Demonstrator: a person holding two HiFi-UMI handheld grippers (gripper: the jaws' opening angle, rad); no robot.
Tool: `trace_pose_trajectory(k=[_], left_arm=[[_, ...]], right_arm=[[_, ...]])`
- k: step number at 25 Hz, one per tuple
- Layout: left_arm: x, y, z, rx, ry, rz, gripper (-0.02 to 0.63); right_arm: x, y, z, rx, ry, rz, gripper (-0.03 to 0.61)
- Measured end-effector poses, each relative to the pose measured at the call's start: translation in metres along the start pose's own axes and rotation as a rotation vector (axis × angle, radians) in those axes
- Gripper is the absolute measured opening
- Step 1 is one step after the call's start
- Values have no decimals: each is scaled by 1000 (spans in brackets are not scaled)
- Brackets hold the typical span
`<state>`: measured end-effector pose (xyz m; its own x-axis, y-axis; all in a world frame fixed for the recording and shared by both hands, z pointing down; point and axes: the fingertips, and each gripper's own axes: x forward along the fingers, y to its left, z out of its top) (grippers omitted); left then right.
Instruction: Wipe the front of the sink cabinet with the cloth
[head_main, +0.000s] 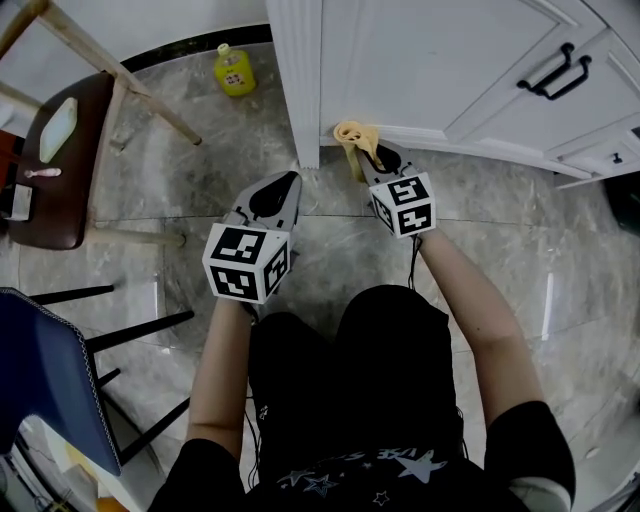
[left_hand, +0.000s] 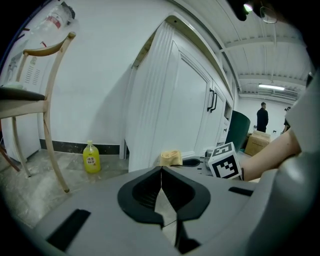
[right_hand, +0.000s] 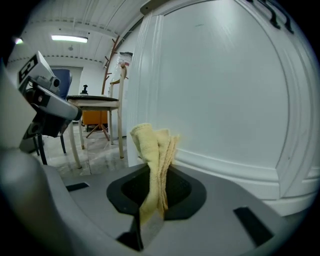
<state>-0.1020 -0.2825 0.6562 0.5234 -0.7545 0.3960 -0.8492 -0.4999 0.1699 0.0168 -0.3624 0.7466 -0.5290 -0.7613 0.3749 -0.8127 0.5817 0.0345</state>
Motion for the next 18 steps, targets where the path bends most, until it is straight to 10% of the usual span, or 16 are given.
trace_pose_trajectory(k=[18], left_arm=[[35,-108,20,35,-2,-43,18]], right_arm=[[-126,-154,-32,122,-50,-256,63]])
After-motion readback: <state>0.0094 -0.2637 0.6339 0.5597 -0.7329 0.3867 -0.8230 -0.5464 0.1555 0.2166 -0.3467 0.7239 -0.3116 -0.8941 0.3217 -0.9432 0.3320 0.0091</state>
